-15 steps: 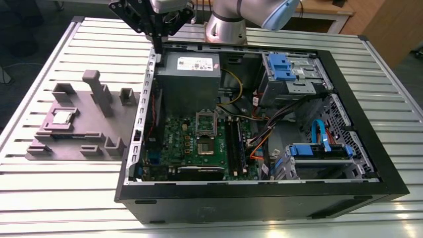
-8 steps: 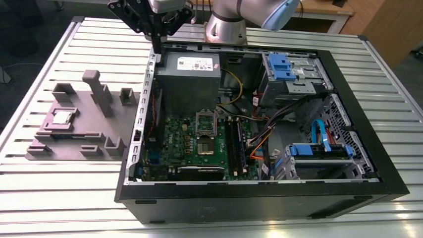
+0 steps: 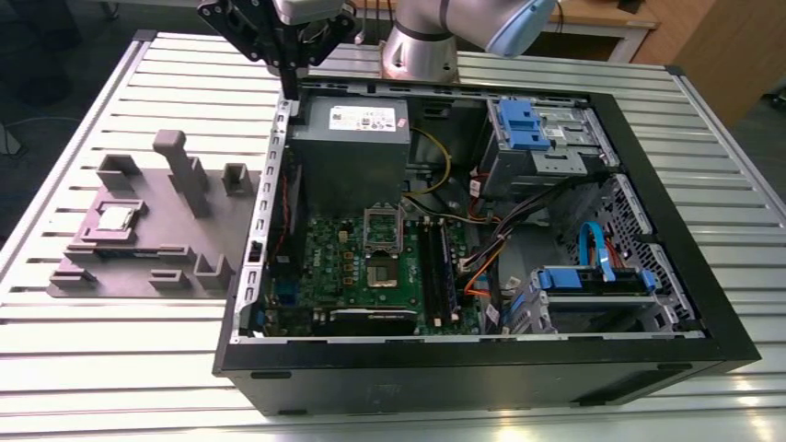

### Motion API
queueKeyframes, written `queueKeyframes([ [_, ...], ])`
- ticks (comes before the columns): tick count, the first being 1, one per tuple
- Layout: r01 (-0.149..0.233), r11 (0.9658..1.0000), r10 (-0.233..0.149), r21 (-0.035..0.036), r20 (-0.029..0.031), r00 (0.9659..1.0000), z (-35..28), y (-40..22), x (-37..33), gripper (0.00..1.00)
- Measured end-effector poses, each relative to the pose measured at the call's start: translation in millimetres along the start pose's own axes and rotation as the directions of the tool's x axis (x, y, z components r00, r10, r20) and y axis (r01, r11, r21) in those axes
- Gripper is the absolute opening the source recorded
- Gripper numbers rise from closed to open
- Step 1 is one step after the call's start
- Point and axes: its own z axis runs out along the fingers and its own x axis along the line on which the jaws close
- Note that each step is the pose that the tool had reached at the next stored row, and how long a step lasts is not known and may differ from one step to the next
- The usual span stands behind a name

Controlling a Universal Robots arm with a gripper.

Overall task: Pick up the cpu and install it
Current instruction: 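Reach for the cpu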

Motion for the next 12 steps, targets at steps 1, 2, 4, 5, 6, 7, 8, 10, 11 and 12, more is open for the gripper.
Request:
queueKeyframes([
  [1, 0.000, 1.0000, 0.000, 0.0000, 0.0000, 1.0000, 0.0, 0.0, 0.2, 0.10],
  [2, 0.000, 1.0000, 0.000, 0.0000, 0.0000, 1.0000, 0.0, 0.0, 0.4, 0.10],
  [4, 0.000, 1.0000, 0.000, 0.0000, -0.0001, 1.0000, 0.0, -0.1, 0.9, 0.10],
  [5, 0.000, 1.0000, 0.000, 0.0000, 0.0000, 1.0000, 0.0, -0.1, 1.1, 0.10],
  [6, 0.000, 1.0000, 0.000, 0.0000, -0.0001, 1.0000, 0.0, -0.1, 1.3, 0.10],
  [7, 0.000, 1.0000, 0.000, 0.0000, -0.0001, 1.0000, 0.0, -0.1, 1.4, 0.10],
  [8, 0.000, 1.0000, 0.000, 0.0000, -0.0001, 1.0000, 0.0, -0.1, 1.7, 0.10],
  [10, 0.000, 1.0000, 0.000, 0.0000, -0.0001, 1.0000, 0.0, -0.1, 2.1, 0.10],
  [11, 0.000, 1.0000, 0.000, 0.0000, 0.0000, 1.0000, 0.0, -0.2, 2.3, 0.10],
  [12, 0.000, 1.0000, 0.000, 0.0000, -0.0001, 1.0000, 0.0, -0.2, 2.5, 0.10],
])
